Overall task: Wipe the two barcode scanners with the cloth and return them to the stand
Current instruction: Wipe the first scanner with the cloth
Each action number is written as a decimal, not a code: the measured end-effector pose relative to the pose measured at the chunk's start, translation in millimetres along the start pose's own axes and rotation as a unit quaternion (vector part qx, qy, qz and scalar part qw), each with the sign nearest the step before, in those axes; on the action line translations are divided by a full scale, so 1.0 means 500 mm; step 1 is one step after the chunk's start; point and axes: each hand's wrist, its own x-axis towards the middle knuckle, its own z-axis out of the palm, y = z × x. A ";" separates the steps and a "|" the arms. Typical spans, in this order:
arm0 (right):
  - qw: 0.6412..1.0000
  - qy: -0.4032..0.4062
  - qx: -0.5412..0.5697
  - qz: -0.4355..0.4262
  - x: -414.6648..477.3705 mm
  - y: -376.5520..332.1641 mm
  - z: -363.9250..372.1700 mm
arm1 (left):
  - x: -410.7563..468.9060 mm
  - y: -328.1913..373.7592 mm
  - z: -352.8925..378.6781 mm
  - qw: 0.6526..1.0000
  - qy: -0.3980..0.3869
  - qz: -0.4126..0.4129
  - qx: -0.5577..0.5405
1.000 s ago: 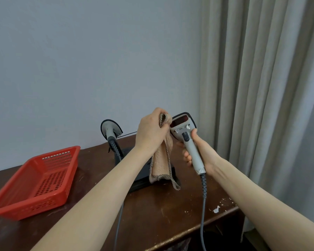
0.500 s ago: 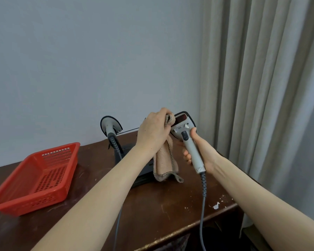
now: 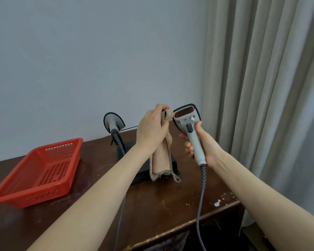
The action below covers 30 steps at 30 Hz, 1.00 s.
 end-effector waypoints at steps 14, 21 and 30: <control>0.999 -0.005 -0.035 -0.004 -0.006 0.003 0.001 | 0.013 0.039 0.003 0.991 0.049 -0.027 -0.118; 0.999 -0.008 -0.038 -0.002 -0.011 0.001 0.002 | 0.022 0.049 0.006 0.998 -0.021 0.056 0.031; 1.000 0.014 0.002 0.002 -0.013 -0.002 -0.011 | 0.007 0.034 0.001 0.999 0.007 0.047 -0.016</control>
